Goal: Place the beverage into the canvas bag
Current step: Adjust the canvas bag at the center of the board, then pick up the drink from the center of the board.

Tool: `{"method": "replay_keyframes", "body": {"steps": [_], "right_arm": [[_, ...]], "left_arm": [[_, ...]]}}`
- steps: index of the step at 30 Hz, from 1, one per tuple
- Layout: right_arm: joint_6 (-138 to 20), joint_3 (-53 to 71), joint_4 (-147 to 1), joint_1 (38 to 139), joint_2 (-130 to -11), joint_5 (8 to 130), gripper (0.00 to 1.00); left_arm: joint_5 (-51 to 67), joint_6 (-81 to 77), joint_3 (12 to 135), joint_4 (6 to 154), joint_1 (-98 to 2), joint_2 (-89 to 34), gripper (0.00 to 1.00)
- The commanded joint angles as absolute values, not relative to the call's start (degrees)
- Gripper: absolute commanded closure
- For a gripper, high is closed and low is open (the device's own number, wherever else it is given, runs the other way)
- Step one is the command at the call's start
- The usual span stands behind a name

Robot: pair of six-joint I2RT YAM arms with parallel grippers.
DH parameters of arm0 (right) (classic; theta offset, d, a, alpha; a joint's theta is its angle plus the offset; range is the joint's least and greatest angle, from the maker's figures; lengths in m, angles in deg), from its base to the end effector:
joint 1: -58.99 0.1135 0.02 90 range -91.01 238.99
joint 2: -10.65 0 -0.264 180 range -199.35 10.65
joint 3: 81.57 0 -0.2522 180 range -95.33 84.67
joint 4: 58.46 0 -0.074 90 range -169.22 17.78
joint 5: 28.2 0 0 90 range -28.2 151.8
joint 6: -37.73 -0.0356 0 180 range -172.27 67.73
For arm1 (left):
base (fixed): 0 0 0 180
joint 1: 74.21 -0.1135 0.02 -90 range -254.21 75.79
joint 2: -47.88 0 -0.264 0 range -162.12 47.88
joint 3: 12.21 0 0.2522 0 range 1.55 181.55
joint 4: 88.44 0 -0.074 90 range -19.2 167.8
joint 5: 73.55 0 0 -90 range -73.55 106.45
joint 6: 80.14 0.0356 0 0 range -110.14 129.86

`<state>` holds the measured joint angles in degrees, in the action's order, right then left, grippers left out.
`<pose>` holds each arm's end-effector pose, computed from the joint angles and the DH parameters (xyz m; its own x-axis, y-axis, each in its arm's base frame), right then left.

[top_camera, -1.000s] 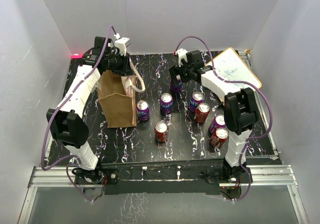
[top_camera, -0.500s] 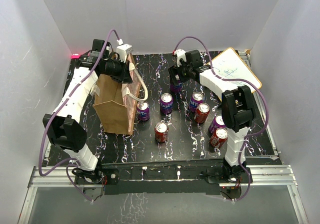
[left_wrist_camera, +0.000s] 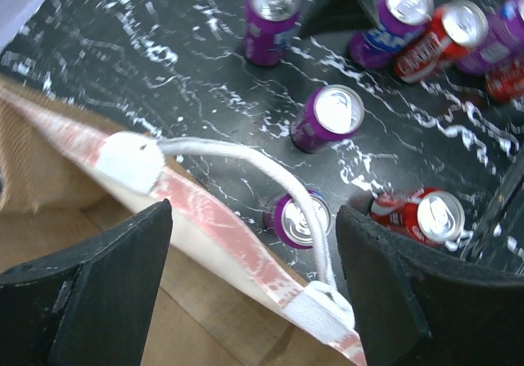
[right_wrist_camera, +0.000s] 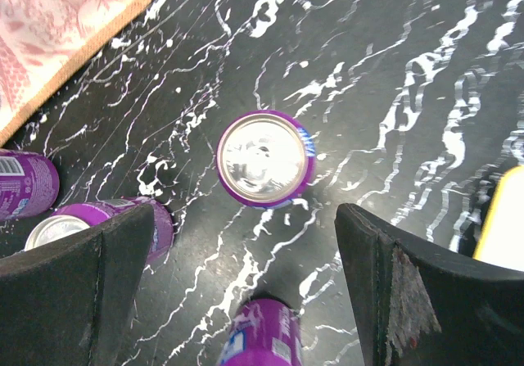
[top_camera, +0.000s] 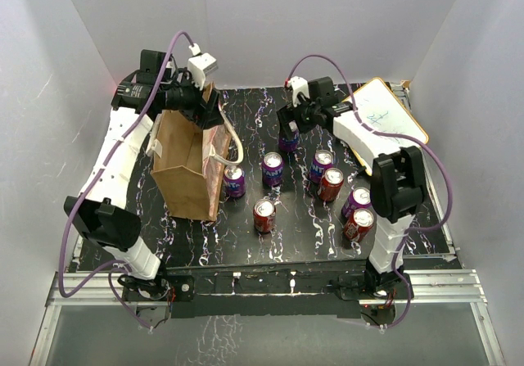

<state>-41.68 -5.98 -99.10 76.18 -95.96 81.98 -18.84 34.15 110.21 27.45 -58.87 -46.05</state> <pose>0.4036 0.1377 0.2838 -0.5431 -0.3486 -0.7639 -0.6296 0.7710 0.0958 0.3258 -0.1107 0.4372 -0.2368 0.4131 -0.8793 0.8407 0.5409 0.0277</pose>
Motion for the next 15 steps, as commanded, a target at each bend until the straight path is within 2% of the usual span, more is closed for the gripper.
{"method": "replay_keyframes", "body": {"steps": [1, 9, 15], "right_arm": [[-43.24, -7.53, -99.98, 71.65, -88.95, 84.82, 0.03], [-46.73, -1.95, -99.82, 66.70, -81.81, 85.77, 0.03], [-49.02, 3.80, -98.28, 64.43, -77.97, 86.83, 0.03]], "left_arm": [[-26.05, 51.59, 111.86, 15.73, -52.78, -44.66, 0.20], [-19.86, 71.62, 106.72, 4.74, -38.43, -46.98, 0.19], [-16.22, 78.78, 99.24, 4.95, -31.36, -47.72, 0.15]]}}
